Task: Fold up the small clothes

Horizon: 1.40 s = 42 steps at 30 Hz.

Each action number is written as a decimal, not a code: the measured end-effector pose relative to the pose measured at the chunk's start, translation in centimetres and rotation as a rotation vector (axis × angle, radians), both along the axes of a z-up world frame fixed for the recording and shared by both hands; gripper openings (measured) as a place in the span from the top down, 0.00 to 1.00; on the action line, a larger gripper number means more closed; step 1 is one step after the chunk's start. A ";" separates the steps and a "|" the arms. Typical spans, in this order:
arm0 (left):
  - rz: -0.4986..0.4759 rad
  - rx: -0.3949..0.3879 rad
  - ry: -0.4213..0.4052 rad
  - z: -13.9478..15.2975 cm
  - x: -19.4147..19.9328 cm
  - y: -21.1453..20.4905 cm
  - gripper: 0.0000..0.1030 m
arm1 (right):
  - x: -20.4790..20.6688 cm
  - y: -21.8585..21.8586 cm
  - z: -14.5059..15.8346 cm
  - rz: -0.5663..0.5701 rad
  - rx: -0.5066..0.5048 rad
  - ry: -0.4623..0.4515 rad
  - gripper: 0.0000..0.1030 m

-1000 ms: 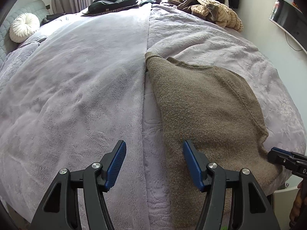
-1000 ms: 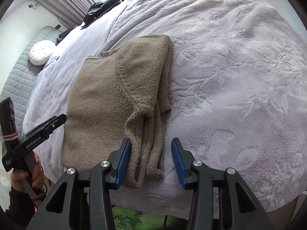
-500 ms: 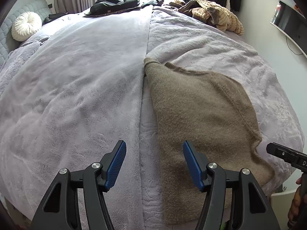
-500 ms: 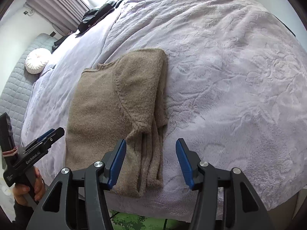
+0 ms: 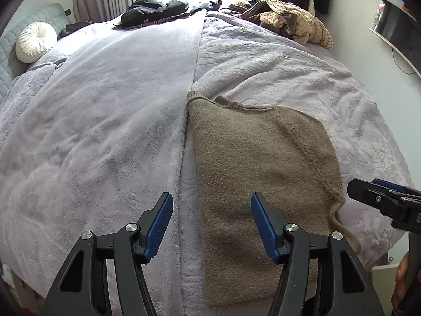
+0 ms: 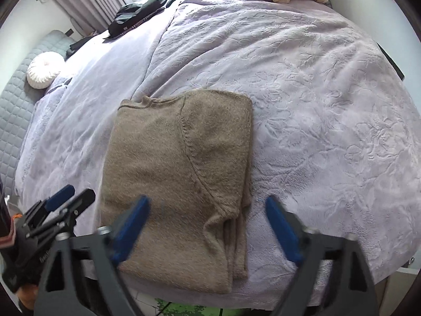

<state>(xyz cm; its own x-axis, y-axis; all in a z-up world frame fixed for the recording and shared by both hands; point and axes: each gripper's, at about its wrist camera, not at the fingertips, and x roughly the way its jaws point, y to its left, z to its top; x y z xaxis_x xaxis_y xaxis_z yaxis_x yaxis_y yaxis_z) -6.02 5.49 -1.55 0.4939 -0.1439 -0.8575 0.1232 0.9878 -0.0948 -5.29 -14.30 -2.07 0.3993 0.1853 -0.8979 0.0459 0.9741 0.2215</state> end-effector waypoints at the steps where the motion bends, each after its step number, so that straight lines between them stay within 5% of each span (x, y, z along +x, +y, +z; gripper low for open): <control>1: 0.001 0.005 0.001 0.1 0.0 -0.1 0.39 | 0.0 0.1 0.1 0.000 -0.004 0.001 0.00; 4: 0.006 0.017 0.014 0.2 0.1 -0.3 0.38 | 0.1 0.5 0.2 0.002 -0.026 0.007 0.00; 6: 0.013 0.022 0.019 0.3 0.1 -0.4 0.06 | 0.2 0.7 0.3 0.003 -0.047 0.005 0.00; 7: 0.028 0.031 0.000 0.5 0.0 -0.4 0.00 | 0.2 0.8 0.3 0.003 -0.057 0.004 0.00; 42: 0.088 0.106 0.021 0.9 -0.2 -0.6 0.00 | -0.3 2.0 0.7 0.009 -0.185 0.006 0.00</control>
